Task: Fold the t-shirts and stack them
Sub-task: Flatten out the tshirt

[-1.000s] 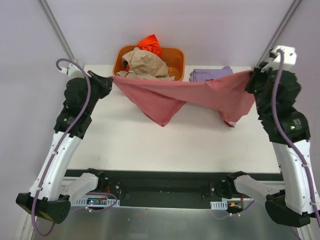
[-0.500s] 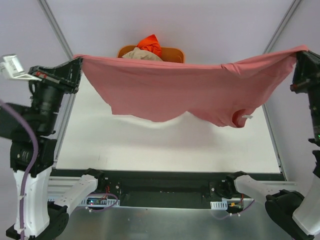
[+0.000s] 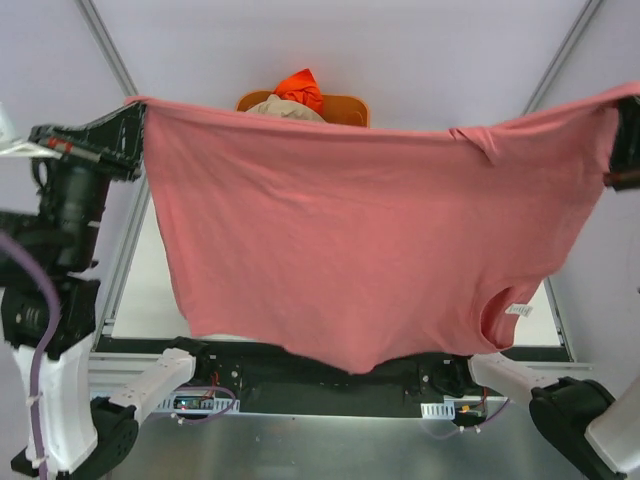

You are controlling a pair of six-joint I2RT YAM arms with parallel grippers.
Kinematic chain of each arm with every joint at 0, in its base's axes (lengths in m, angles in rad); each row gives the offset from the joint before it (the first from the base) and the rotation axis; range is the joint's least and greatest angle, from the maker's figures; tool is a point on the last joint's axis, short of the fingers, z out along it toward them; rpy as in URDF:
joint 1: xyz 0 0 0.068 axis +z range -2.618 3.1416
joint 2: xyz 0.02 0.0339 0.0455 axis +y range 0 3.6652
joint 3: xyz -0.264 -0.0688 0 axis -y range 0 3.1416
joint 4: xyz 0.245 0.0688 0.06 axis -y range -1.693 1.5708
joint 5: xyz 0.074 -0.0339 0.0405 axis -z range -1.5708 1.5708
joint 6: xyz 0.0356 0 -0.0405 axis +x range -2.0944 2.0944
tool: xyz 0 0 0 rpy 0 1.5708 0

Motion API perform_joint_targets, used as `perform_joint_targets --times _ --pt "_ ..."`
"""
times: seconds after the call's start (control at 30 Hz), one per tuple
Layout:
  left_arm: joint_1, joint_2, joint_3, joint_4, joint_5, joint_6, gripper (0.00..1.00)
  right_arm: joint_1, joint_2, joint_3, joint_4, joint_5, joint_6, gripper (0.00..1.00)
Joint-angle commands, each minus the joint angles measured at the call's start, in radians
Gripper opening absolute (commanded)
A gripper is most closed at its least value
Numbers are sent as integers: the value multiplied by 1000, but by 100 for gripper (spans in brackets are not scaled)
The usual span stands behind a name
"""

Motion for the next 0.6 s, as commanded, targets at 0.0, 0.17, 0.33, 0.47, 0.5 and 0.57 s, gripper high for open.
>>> perform_joint_targets --times 0.0,0.17,0.33,0.47,0.5,0.57 --pt "2 171 1 -13 -161 65 0 -5 197 -11 67 159 -79 0" --pt "5 299 -212 8 -344 83 0 -37 311 -250 150 201 -77 0" --pt "20 450 -532 123 -327 5 0 -80 363 -664 323 150 57 0" --pt "41 646 -626 178 -346 -33 0 -93 471 -861 406 72 144 0" --pt "47 706 -619 178 -338 -39 0 -94 506 -873 408 52 159 0" --pt "66 811 -590 178 -300 -50 0 -94 589 -888 400 21 188 0"
